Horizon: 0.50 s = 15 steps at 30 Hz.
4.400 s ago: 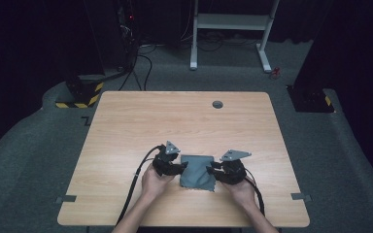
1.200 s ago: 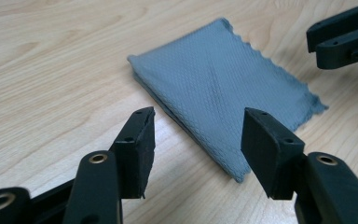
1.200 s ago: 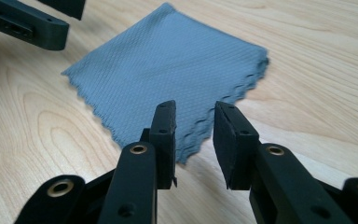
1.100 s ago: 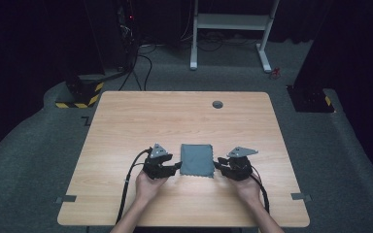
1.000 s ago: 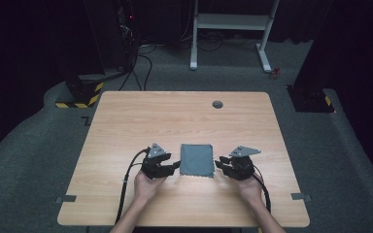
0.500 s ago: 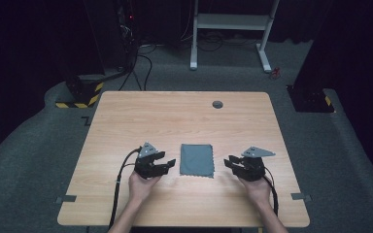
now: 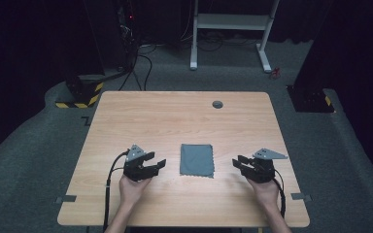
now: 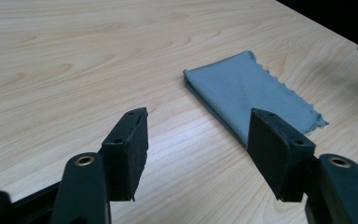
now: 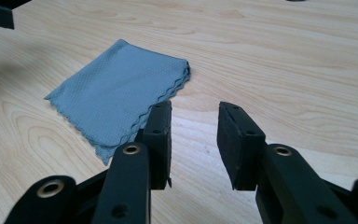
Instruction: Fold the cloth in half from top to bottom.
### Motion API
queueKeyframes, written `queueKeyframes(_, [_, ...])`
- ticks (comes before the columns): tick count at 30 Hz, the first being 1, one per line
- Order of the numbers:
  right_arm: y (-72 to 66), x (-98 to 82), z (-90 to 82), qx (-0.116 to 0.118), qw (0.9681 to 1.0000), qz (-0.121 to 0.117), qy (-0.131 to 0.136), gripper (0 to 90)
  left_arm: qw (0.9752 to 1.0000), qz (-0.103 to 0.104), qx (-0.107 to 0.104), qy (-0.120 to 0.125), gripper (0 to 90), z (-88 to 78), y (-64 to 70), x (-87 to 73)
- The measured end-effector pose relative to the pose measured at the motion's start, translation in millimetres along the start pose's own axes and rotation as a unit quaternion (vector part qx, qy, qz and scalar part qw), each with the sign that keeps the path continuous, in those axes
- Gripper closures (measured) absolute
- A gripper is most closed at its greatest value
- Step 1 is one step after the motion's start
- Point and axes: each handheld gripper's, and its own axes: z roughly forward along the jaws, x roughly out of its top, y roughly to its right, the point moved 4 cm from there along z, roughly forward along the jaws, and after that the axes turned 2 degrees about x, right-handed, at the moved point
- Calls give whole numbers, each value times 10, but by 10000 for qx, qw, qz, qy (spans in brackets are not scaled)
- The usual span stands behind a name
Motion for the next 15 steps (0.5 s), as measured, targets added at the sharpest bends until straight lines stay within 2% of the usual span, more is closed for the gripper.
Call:
queueKeyframes(5, [25, -27, -68, -54, 10000, 40, 42, 648, 9999, -93, 84, 89, 390, -97, -58, -67])
queueKeyframes(8, [46, -51, -108, -101, 9999, 58, 31, 644, 9999, 12, 163, -3, 394, -134, -84, -128])
queueKeyframes(11, [72, -91, -150, -144, 9998, 129, 13, 643, 9997, 5, 236, -95, 393, -171, -114, -194])
queueKeyframes(15, [116, -141, -201, -210, 9997, 120, -19, 644, 9993, -54, 354, -94, 393, -228, -184, -256])
